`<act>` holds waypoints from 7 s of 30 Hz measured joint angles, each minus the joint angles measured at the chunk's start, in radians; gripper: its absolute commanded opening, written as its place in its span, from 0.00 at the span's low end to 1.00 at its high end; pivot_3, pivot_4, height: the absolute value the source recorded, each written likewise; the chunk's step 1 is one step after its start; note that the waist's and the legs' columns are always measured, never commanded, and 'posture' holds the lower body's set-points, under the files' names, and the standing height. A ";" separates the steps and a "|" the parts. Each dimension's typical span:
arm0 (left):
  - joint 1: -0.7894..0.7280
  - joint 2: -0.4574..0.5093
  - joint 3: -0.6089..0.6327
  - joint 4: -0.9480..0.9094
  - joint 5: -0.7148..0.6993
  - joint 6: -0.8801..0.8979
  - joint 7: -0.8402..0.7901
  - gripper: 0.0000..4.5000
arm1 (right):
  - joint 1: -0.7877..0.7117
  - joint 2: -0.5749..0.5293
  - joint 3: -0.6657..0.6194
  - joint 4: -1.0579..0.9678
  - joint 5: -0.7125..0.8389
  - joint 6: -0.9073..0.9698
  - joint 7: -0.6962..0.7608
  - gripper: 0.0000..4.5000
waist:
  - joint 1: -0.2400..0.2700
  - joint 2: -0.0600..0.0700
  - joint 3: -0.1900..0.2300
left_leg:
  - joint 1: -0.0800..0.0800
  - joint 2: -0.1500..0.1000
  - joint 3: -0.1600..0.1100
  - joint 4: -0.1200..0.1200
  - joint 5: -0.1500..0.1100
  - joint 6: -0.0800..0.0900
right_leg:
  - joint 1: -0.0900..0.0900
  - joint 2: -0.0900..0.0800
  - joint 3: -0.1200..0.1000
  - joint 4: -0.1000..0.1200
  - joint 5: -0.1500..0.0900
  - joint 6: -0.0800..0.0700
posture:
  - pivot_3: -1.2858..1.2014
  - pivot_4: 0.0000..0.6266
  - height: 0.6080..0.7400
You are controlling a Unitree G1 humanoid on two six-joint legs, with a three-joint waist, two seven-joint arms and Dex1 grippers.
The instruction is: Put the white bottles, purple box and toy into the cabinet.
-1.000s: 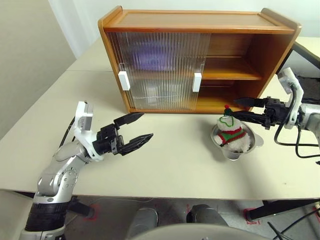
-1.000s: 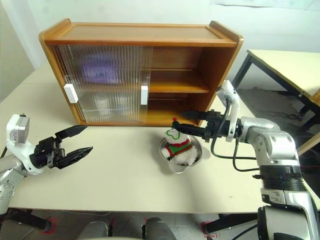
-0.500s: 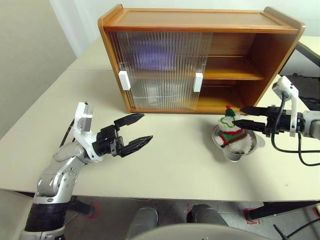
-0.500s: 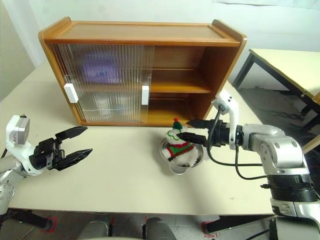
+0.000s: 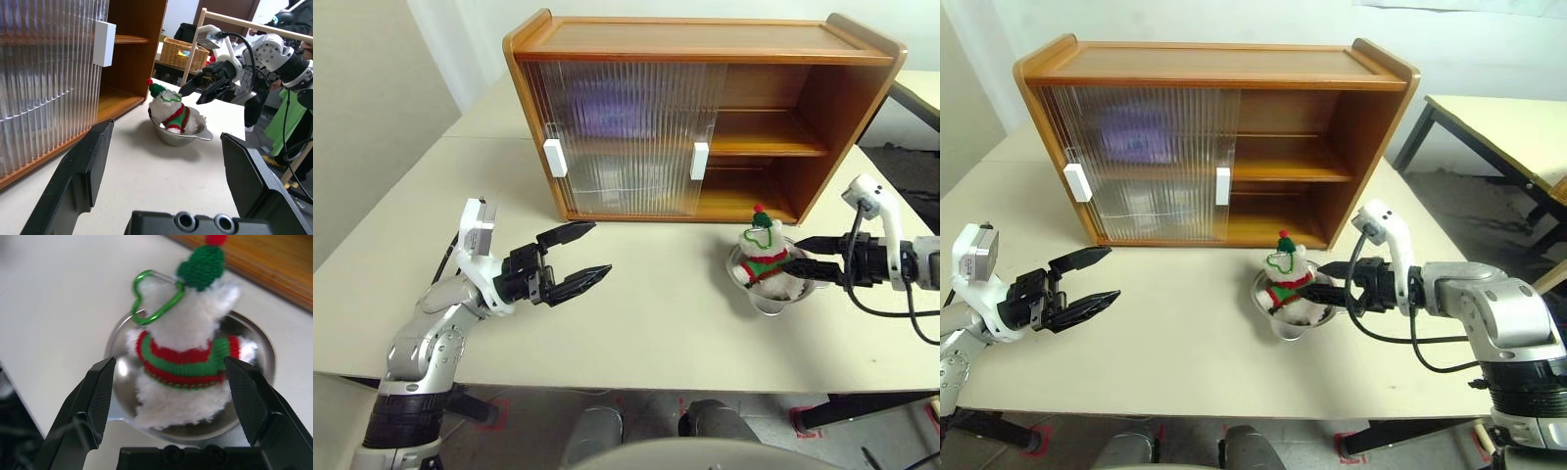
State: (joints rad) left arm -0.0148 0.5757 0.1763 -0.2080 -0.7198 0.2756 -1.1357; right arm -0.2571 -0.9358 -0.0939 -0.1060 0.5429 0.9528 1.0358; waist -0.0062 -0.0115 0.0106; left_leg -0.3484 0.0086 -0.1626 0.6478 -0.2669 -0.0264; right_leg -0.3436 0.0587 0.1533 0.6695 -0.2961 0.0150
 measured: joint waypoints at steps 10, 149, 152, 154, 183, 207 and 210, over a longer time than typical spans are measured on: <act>0.000 0.005 0.000 -0.002 0.002 0.004 0.010 1.00 | -0.017 0.089 0.028 0.000 0.001 -0.002 -0.052 0.99 | -0.006 0.000 0.000 | 0.000 0.000 0.000 0.000 0.000 0.000 | 0.000 0.000 0.000 0.000 0.001 0.001 | 0.50 0.00 1.00; -0.033 0.047 0.024 -0.029 -0.013 0.054 0.049 1.00 | -0.638 0.513 -0.088 0.678 -0.240 -0.717 -0.390 0.00 | -0.038 0.005 -0.003 | -0.003 0.022 -0.001 -0.007 0.002 0.000 | -0.014 0.013 0.004 -0.001 0.020 -0.017 | 0.51 0.00 1.00; -0.033 0.048 0.024 -0.029 -0.014 0.054 0.046 1.00 | -0.643 0.525 -0.088 0.700 -0.245 -0.751 -0.398 0.00 | -0.037 0.005 -0.003 | -0.004 0.023 -0.001 -0.007 0.002 0.000 | -0.015 0.014 0.004 -0.001 0.021 -0.020 | 0.51 0.00 1.00; -0.033 0.049 0.024 -0.030 -0.015 0.055 0.047 1.00 | -0.645 0.529 -0.088 0.711 -0.250 -0.776 -0.408 0.00 | -0.037 0.005 -0.003 | -0.004 0.024 -0.002 -0.007 0.002 0.000 | -0.015 0.015 0.004 -0.001 0.022 -0.023 | 0.51 0.00 1.00; -0.031 0.045 0.024 -0.045 -0.014 0.054 0.051 1.00 | -0.665 0.536 -0.078 0.784 -0.317 -0.873 -0.449 0.37 | -0.026 0.005 -0.003 | -0.007 0.031 -0.004 -0.007 0.002 0.000 | -0.018 0.021 0.002 -0.002 0.026 -0.028 | 0.51 0.00 1.00; -0.036 0.038 0.023 -0.030 -0.007 0.044 0.045 1.00 | -0.691 0.456 -0.083 0.709 -0.286 -0.771 -0.413 1.00 | -0.024 0.006 -0.003 | -0.008 0.031 -0.004 -0.007 0.002 0.000 | -0.018 0.022 0.002 -0.002 0.027 -0.028 | 0.51 0.00 1.00; -0.039 0.037 0.022 -0.030 -0.007 0.045 0.046 1.00 | -0.682 0.409 -0.084 0.616 -0.242 -0.648 -0.350 1.00 | -0.020 0.005 -0.003 | -0.008 0.031 -0.004 -0.006 0.002 0.000 | -0.017 0.026 0.001 -0.002 0.026 -0.028 | 0.51 0.00 1.00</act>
State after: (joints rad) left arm -0.0541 0.6129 0.1984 -0.2385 -0.7270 0.3204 -1.0897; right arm -0.9388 -0.5272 -0.1780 0.5104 0.3005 0.3051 0.6860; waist -0.0262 -0.0061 0.0075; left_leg -0.3561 0.0392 -0.1661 0.6415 -0.2647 -0.0262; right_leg -0.3604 0.0852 0.1545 0.6672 -0.2706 -0.0127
